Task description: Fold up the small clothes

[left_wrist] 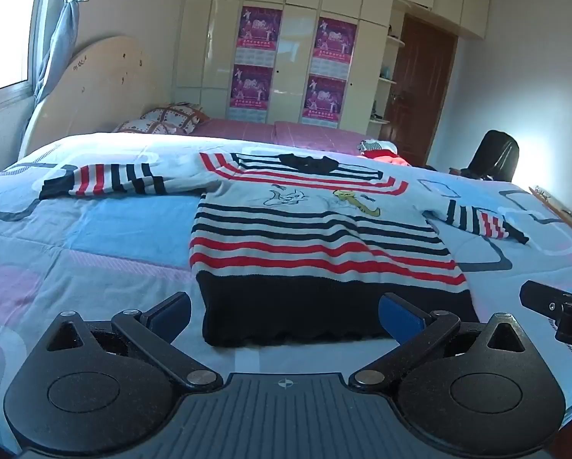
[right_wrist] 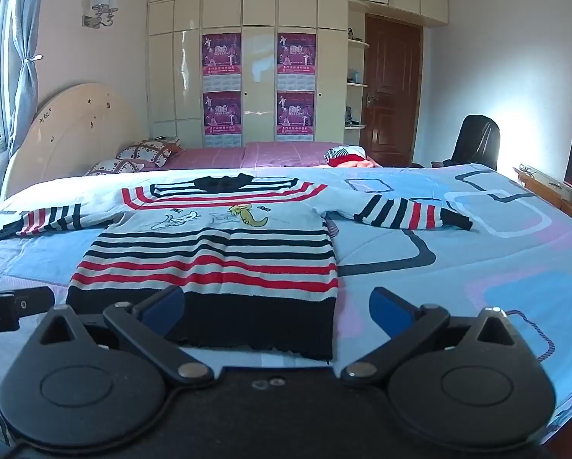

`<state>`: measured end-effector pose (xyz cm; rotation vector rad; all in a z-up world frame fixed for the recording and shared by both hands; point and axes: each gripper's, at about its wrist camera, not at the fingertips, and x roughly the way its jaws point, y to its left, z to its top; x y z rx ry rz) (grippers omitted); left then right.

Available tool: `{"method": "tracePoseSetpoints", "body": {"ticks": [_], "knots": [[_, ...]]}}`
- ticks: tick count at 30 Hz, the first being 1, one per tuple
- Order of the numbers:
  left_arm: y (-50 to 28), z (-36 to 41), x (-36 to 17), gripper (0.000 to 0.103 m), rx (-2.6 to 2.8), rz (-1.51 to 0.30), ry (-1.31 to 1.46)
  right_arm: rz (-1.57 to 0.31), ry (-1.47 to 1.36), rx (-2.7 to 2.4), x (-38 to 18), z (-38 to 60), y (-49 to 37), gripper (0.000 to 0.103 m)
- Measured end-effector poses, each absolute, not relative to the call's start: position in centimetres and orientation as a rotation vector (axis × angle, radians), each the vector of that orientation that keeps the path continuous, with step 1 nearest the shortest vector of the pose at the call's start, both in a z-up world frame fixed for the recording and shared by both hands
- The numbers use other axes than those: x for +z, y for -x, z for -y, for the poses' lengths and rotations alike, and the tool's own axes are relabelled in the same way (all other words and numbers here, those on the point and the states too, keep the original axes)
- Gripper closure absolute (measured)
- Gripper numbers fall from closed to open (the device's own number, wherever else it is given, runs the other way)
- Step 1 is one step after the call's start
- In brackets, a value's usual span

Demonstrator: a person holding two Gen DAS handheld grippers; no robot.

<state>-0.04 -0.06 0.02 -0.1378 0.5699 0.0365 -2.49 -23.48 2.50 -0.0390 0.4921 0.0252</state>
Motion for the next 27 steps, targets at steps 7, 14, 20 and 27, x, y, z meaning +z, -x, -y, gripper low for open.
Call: {"method": "tracePoseSetpoints", "body": {"ticks": [7, 14, 20, 27], "knots": [[0.02, 0.12, -0.23, 0.0, 0.024, -0.572, 0.145, -0.491, 0.042, 0.019, 2.49, 23.45, 2.51, 0.0], [-0.35, 0.17, -0.24, 0.0, 0.023, -0.579, 0.134, -0.491, 0.04, 0.021, 2.49, 23.41, 2.5, 0.0], [-0.32, 0.22, -0.2, 0.0, 0.024, -0.579, 0.134, -0.489, 0.04, 0.02, 2.51, 23.34, 2.52, 0.0], [-0.37, 0.24, -0.28, 0.0, 0.026, -0.575, 0.131, -0.487, 0.04, 0.022, 2.49, 23.56, 2.53, 0.0]]}}
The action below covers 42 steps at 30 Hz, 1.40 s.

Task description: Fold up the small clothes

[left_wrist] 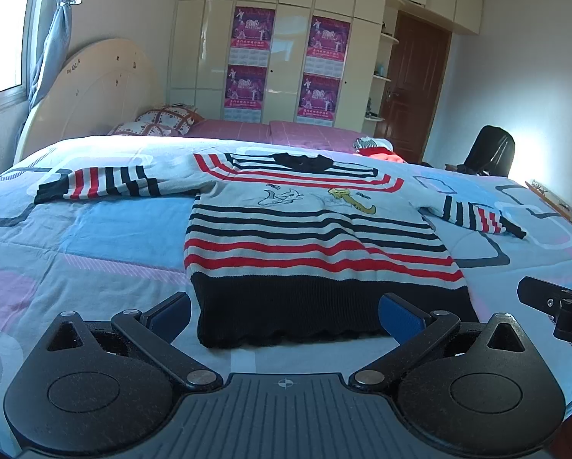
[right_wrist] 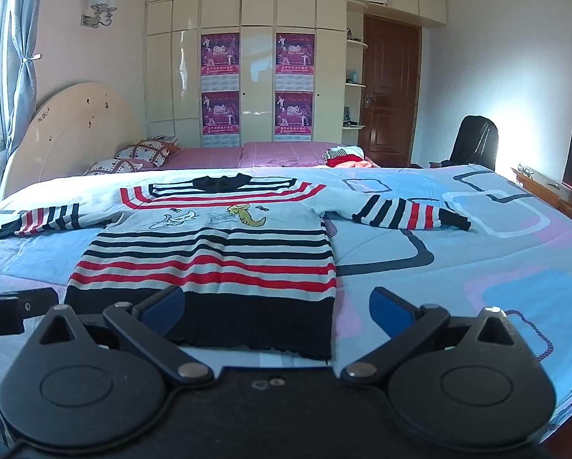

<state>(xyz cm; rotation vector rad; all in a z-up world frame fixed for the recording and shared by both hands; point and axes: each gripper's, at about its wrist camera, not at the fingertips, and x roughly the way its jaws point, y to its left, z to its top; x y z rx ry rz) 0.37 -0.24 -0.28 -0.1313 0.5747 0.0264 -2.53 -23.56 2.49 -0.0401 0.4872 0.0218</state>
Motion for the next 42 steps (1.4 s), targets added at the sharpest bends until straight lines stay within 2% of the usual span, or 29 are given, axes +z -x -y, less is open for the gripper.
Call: {"method": "tracePoseSetpoints", "body": {"ticks": [42], "knots": [[-0.62, 0.62, -0.24, 0.0, 0.02, -0.567, 0.114, -0.485, 0.038, 0.015, 2.76, 23.9, 2.68, 0.0]]}}
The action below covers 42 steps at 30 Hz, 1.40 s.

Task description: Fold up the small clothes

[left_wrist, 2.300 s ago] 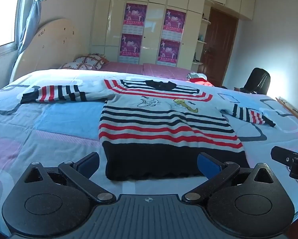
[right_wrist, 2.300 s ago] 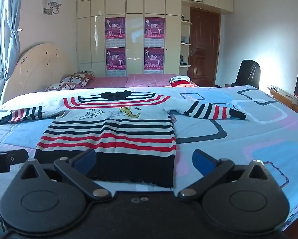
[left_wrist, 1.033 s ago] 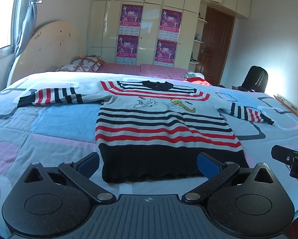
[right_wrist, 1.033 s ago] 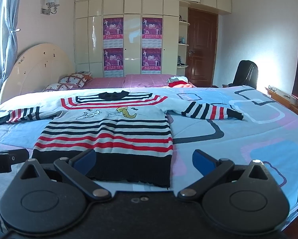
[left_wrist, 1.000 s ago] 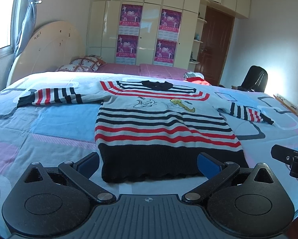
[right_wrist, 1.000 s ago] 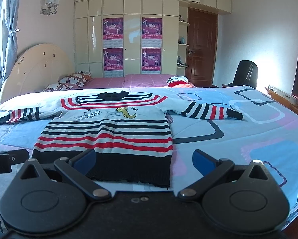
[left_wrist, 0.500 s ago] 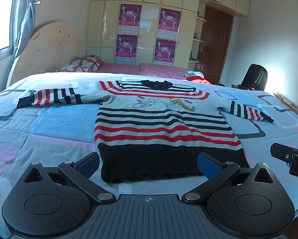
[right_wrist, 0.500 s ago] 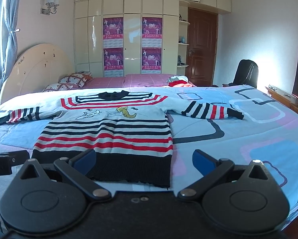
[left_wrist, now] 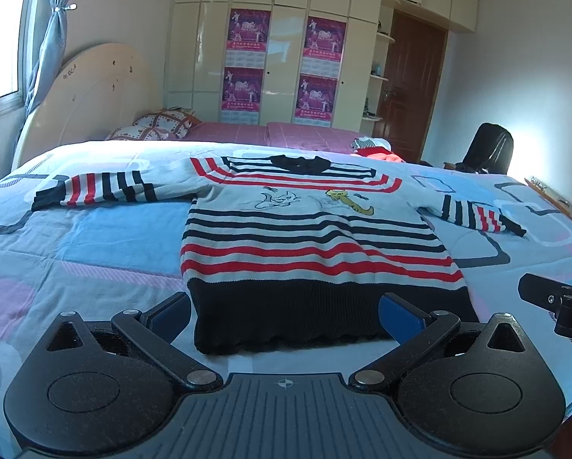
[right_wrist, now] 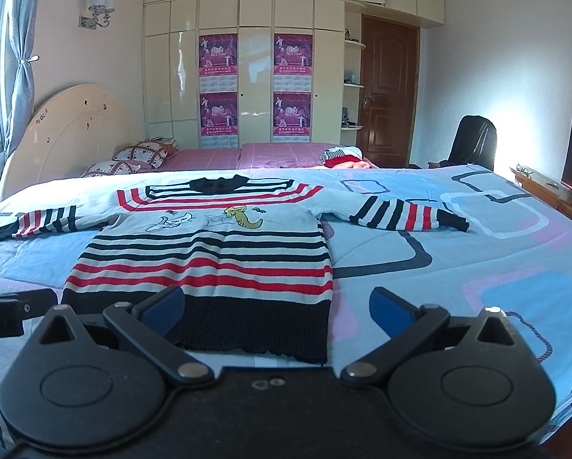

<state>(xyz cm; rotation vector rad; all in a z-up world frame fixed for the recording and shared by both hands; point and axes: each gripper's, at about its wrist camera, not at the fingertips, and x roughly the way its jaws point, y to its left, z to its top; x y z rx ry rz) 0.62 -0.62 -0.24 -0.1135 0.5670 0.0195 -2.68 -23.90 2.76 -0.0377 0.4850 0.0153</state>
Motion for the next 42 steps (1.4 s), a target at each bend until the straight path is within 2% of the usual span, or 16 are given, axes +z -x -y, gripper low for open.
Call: {"method": "tracePoseSetpoints", "body": {"ticks": [32, 37, 42], "knots": [[-0.9, 0.0, -0.1, 0.0, -0.012, -0.571, 0.139, -0.494, 0.051, 0.012, 2.7, 23.6, 2.5, 0.0], [-3.4, -1.2, 1.6, 0.0, -0.058, -0.48, 0.259, -0.456, 0.01, -0.014, 3.7, 25.9, 1.4, 0.0], [-8.9, -1.3, 1.7, 0.0, -0.044, -0.482, 0.28, -0.394, -0.119, -0.086, 4.5, 31.7, -2.5, 0.001]]}}
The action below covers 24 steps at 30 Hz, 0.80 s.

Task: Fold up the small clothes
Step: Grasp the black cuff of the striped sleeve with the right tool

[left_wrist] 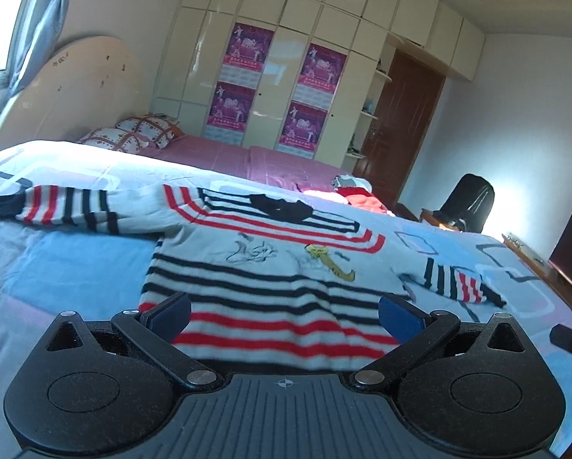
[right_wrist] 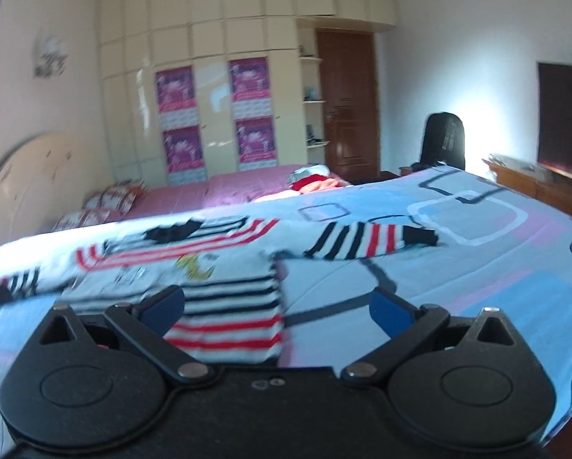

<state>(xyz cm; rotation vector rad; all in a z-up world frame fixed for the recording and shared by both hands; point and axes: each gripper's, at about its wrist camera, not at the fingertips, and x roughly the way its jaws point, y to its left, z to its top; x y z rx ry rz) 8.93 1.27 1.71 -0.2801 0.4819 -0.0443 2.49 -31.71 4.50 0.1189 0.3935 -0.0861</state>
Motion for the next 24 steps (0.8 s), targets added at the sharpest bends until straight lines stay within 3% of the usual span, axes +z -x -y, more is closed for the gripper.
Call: {"method": "tracePoseSetpoints", "body": {"ticks": [2, 4, 5, 10, 17, 24], "knots": [[-11.2, -1.3, 1.5, 0.0, -0.011, -0.491, 0.29, -0.387, -0.183, -0.116, 4.1, 34.3, -4.9, 0.01], [-13.3, -1.3, 1.0, 0.0, 0.019, -0.505, 0.307, -0.388, -0.208, -0.162, 3.2, 36.8, -7.8, 0.035], [-14.3, -1.3, 0.7, 0.0, 0.03, -0.513, 0.323, -0.398, -0.23, -0.179, 2.6, 38.1, -9.3, 0.038], [-20.1, -0.8, -2.0, 0.0, 0.099, -0.573, 0.369, -0.414, -0.423, -0.258, -0.9, 45.8, -17.3, 0.05], [-27.9, 2.0, -5.7, 0.0, 0.188, -0.696, 0.307, -0.46, -0.713, -0.349, -7.6, 55.5, -26.9, 0.052], [-31.2, 4.2, -6.9, 0.0, 0.212, -0.728, 0.253, -0.482, -0.824, -0.378, -10.9, 57.5, -30.5, 0.069]]}}
